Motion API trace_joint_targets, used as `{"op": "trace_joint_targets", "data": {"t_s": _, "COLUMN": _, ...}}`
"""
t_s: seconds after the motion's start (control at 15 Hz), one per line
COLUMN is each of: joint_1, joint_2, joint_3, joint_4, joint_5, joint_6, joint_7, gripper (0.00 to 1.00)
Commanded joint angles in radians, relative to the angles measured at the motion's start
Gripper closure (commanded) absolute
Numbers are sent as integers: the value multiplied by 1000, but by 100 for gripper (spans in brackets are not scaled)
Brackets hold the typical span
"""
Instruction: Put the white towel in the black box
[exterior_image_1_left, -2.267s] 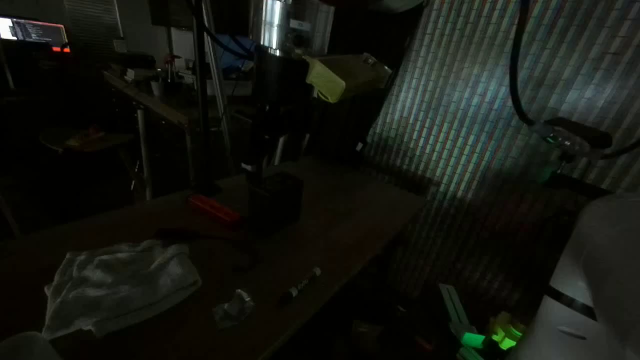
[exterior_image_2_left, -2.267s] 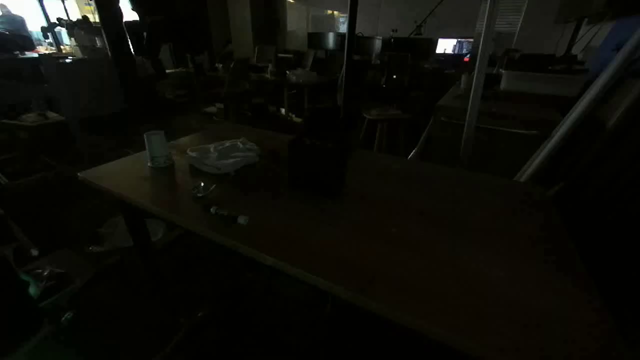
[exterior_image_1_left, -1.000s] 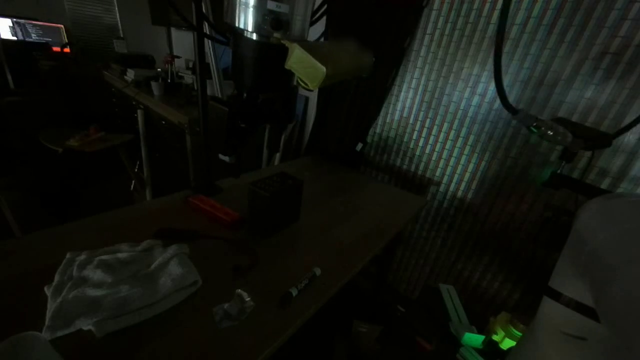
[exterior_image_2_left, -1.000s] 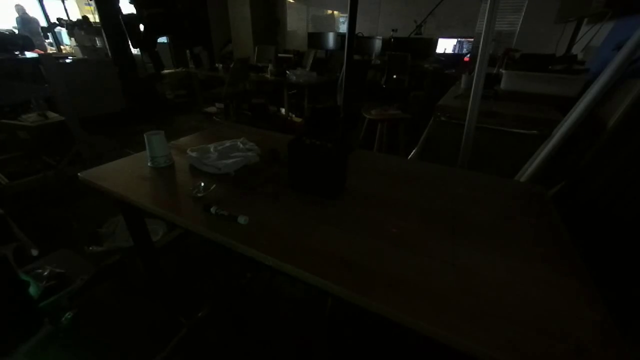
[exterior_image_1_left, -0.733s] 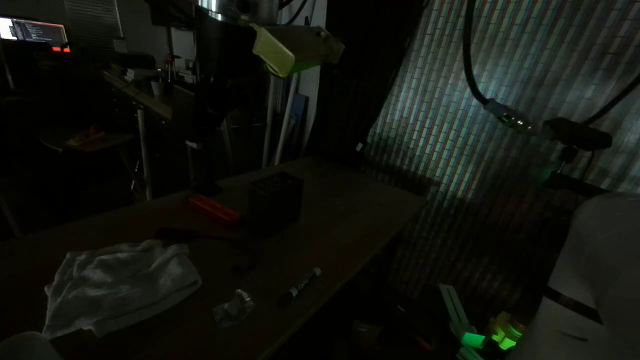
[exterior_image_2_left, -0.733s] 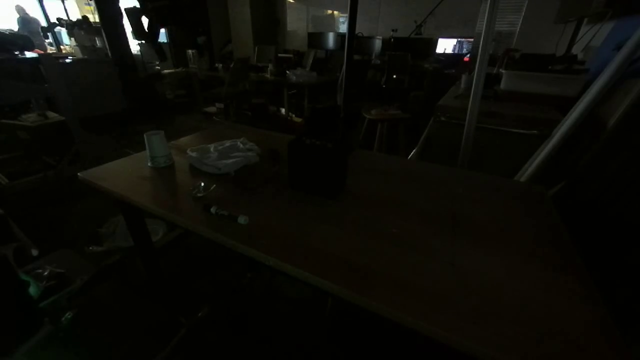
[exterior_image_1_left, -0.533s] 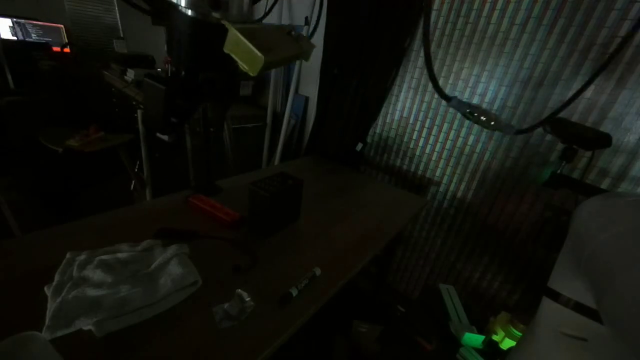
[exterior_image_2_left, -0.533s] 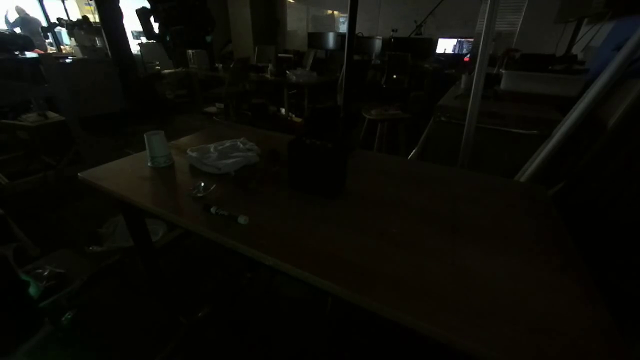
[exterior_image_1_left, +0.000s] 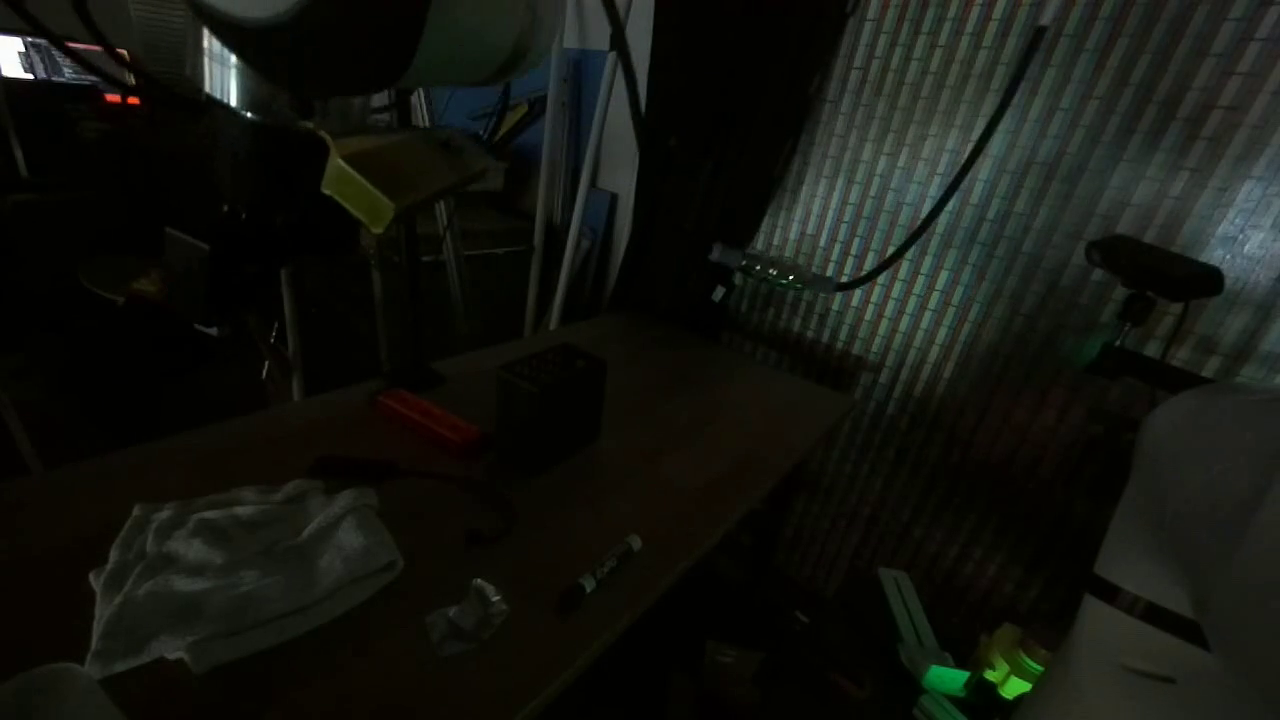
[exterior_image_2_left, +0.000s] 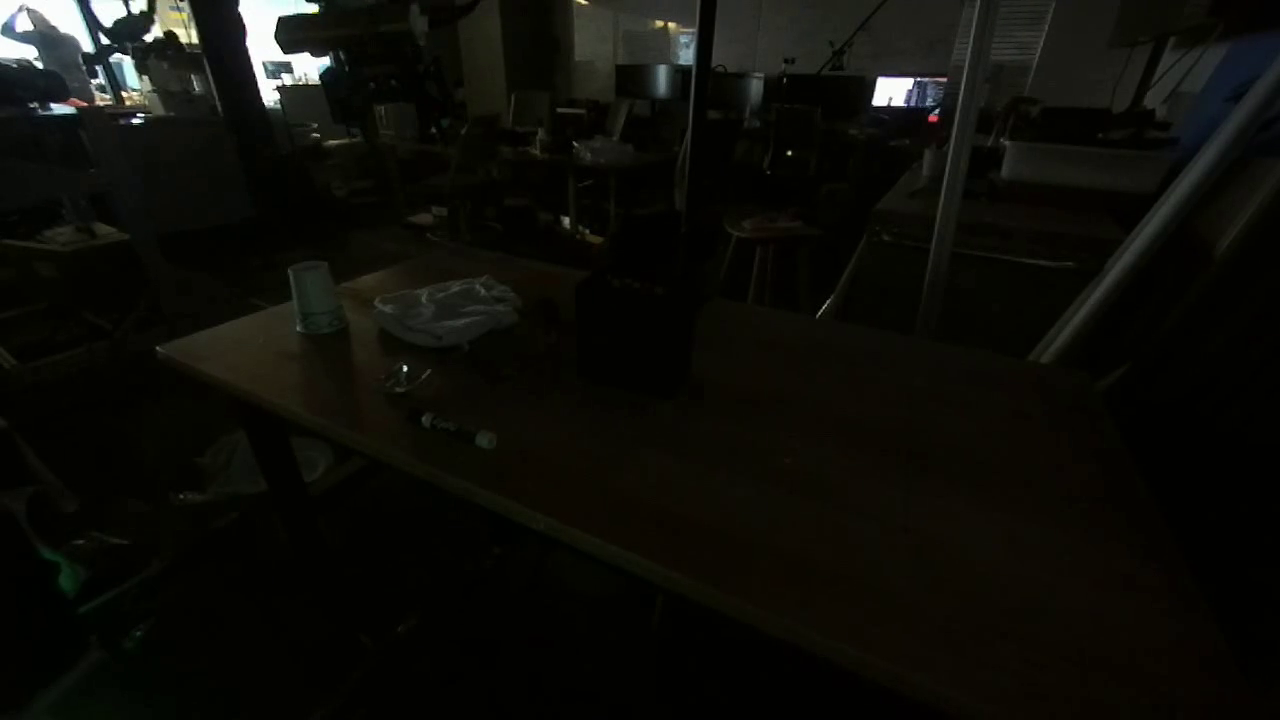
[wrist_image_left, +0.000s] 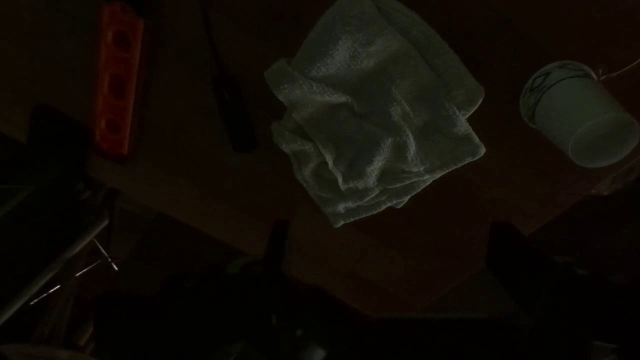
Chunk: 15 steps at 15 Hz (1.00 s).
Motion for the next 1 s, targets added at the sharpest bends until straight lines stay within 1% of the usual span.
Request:
{"op": "trace_joint_targets", "data": {"t_s": 0.0, "joint_1": 19, "joint_2": 145, "joint_3": -4, "joint_4": 107, "joint_5": -34, "joint_6": 52, "joint_7": -11, "gripper": 0}}
{"op": "trace_joint_targets", "data": {"t_s": 0.33, "joint_1": 48, "joint_2": 341, "joint_3": -23, "joint_4": 224, "joint_5": -90, "joint_6": 102, "joint_7": 24, "gripper": 0}}
{"op": "trace_joint_targets", "data": {"t_s": 0.73, "joint_1": 72, "joint_2": 563, "joint_3": -44, "joint_4": 346, "joint_5": -66, "joint_6": 156, "joint_7": 19, "gripper": 0}}
{"op": "trace_joint_targets", "data": {"t_s": 0.93, "joint_1": 77, "joint_2": 656, "joint_3": -51, "joint_4": 378, "joint_5": -56, "joint_6": 185, "joint_7": 18, "gripper": 0}}
